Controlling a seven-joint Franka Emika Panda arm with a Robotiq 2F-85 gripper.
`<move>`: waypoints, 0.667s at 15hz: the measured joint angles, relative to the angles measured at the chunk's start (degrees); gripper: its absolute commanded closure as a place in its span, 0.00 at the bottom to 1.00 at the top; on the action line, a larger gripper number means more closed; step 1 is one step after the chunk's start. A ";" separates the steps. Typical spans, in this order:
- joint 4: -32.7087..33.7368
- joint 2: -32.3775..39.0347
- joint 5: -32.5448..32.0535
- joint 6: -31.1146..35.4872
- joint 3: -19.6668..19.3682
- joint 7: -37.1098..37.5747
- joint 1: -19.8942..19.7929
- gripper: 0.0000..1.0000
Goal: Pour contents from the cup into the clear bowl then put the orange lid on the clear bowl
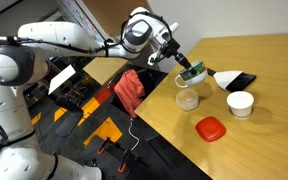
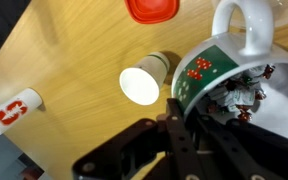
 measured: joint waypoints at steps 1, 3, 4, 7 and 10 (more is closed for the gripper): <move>-2.29 -1.24 -2.31 0.00 -0.32 0.33 0.41 0.97; -6.95 -3.47 -6.94 0.03 -0.61 1.62 1.12 0.97; -9.27 -4.41 -9.08 0.07 -0.61 2.47 1.41 0.97; -12.47 -4.95 -10.79 0.38 0.32 3.31 1.01 0.90; -12.03 -4.37 -10.79 0.38 0.54 3.31 0.72 0.90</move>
